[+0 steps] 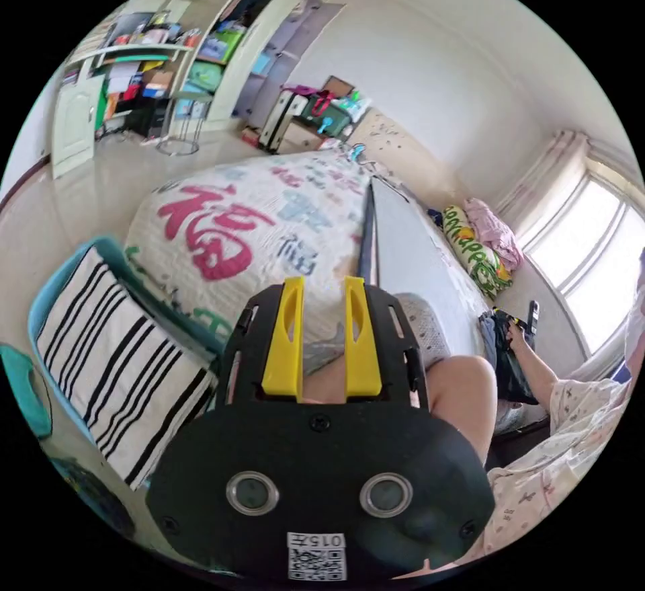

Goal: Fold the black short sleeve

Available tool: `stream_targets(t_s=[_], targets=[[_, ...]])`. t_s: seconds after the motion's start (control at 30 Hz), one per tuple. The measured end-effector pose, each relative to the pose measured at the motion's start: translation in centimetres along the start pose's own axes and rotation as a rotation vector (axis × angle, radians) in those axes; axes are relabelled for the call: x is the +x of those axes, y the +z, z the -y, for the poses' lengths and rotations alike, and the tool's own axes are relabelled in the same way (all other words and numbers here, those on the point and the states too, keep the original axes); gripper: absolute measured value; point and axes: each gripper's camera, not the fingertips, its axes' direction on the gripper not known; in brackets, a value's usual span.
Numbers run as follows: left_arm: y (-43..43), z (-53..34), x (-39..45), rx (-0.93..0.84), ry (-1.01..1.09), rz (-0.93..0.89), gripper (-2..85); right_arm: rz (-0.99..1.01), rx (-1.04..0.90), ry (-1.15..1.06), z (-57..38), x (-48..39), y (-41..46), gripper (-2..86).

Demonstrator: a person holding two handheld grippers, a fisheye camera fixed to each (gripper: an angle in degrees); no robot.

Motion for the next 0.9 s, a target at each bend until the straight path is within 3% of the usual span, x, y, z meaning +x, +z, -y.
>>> stream_targets(t_s=[0.33, 0.5, 0.63, 0.9], targets=[[7.7, 4.1, 12.3, -0.085, 0.22, -0.105, 11.3, -0.062, -0.077, -0.009, 4.1, -6.6, -7.9, 6.3], [8.9, 3.2, 13.5, -0.137, 0.242, -0.108, 11.2, 0.085, -0.058, 0.05, 2.7, -5.2, -17.5, 4.5], [9.8, 3.3, 14.4, -0.155, 0.269, -0.111, 11.1, 0.248, 0.112, 0.174, -2.3, -0.4, -29.8, 4.2], [14.8, 4.8, 19.7, -0.103, 0.302, -0.305, 10.8, 0.444, 0.498, 0.142, -14.2, 4.4, -59.1, 4.2]])
